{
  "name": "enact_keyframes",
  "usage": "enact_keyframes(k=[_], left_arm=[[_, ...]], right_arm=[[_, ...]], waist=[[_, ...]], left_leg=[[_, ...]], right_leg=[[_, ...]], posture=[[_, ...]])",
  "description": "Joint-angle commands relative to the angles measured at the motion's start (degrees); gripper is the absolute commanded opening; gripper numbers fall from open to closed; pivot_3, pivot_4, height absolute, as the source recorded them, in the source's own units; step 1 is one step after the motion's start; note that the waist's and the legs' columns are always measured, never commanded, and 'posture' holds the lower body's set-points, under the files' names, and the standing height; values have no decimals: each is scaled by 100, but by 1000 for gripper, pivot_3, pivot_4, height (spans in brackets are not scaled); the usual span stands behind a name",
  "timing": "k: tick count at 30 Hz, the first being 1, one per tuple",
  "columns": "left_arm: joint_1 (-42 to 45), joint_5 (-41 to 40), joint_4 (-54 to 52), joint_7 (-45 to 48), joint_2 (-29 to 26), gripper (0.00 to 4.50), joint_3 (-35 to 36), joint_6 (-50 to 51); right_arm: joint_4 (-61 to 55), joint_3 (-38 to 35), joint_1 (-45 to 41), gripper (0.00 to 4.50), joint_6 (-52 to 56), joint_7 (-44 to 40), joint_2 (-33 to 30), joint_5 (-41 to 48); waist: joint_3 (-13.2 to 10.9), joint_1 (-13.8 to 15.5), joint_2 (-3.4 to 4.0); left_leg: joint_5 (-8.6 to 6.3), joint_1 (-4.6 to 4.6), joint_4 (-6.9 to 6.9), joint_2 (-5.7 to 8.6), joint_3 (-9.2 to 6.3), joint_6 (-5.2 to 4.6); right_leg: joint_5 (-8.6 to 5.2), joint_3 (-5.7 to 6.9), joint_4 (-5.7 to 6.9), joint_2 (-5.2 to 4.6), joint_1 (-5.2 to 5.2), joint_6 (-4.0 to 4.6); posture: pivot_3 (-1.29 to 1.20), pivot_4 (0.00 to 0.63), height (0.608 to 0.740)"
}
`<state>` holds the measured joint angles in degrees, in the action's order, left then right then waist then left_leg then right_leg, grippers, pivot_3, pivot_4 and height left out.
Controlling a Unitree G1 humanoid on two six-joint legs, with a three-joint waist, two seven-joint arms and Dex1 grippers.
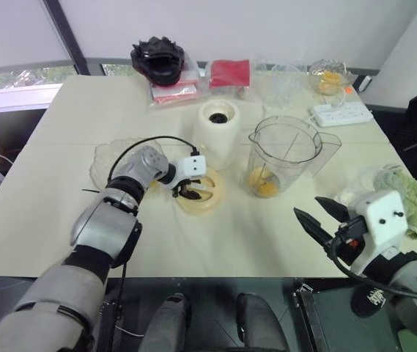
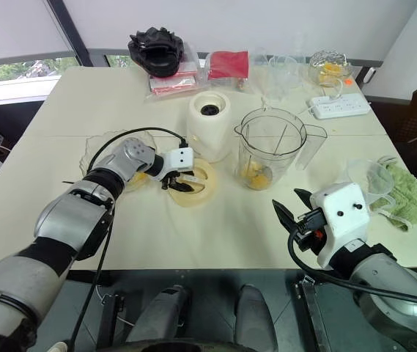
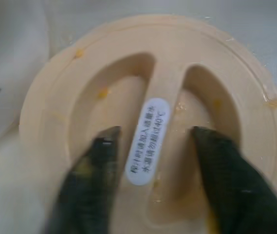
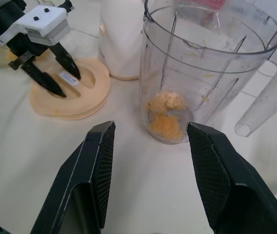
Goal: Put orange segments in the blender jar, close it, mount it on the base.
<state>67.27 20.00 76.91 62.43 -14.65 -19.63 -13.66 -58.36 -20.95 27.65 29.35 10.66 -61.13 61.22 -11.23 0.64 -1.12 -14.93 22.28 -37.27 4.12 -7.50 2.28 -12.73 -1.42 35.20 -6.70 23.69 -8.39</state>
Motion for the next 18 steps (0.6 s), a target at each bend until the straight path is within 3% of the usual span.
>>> enact_keyframes(k=[1, 2, 11, 18], left_arm=[[-52, 244, 113, -89, 21, 686, -116, 174], [-56, 262, 114, -103, 27, 259, -105, 191], [171, -48, -4, 540, -59, 253, 218, 41], [647, -651, -342, 2048, -264, 253, 692, -244]], right_arm=[[-164, -215, 0, 2432, -119, 45, -51, 85], [-164, -224, -5, 2432, -114, 52, -54, 97], [-164, -60, -199, 2432, 16, 113, 74, 29], [312, 609, -763, 2432, 330, 153, 836, -1140]], waist=[[5, 7, 2], [6, 9, 0], [6, -4, -6], [1, 5, -12]], left_leg=[[0, -4, 0, 0, 0, 0], [-1, -17, 0, 0, -1, -1], [-1, -31, -2, -1, -1, -2], [-1, 7, -12, 3, -7, -2]], right_leg=[[-1, 0, 0, 0, -4, -1], [-3, 0, -2, 0, -19, -3], [-4, 1, -3, 0, -34, -4], [-3, 6, 0, 0, -2, -4]], posture=[[0, 150, 740], [0, 150, 740], [0, 150, 740], [0, 150, 740]])
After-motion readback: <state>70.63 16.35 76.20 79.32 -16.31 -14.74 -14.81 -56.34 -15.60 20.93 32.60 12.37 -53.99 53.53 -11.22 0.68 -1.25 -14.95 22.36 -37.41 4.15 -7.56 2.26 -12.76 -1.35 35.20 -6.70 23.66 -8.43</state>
